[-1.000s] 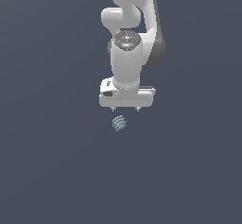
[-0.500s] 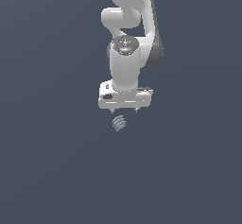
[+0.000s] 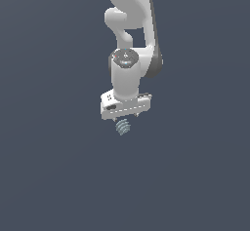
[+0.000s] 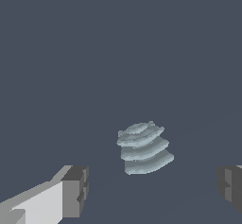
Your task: Pick up the object and move it to a goal position.
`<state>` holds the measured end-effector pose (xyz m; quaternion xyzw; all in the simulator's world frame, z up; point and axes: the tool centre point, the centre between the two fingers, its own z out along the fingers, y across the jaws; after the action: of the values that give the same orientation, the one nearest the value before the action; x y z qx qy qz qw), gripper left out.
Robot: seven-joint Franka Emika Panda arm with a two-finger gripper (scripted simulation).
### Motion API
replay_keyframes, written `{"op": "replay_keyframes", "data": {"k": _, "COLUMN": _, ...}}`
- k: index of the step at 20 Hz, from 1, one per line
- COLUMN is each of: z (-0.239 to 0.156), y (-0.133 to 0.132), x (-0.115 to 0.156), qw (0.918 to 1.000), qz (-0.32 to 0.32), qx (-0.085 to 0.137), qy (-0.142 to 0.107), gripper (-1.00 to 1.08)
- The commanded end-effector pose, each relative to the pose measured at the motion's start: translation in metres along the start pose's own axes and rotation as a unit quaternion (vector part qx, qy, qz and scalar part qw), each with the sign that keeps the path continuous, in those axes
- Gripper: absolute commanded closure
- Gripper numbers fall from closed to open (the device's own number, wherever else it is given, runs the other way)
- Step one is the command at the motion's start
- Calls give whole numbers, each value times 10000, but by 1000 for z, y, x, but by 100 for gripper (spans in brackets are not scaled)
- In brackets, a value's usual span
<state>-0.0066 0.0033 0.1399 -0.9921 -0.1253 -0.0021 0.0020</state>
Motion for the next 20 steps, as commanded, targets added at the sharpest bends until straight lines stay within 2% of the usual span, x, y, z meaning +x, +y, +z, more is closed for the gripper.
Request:
{"op": "replay_keyframes", "data": {"k": 1, "z": 11, "y": 3, "x": -3, "qw": 9995, "qz": -327, "qx": -8, "qy": -7, "gripper": -92}}
{"op": "replay_keyframes", "data": {"k": 11, "z": 41, "y": 9, "x": -13, "qw": 9919, "qz": -1273, "qx": -16, "qy": -23, "gripper": -92}}
{"op": "replay_keyframes", "data": {"k": 20, "z": 50, "y": 11, "x": -16, "qw": 9880, "qz": -1545, "qx": -14, "qy": -26, "gripper": -92}}
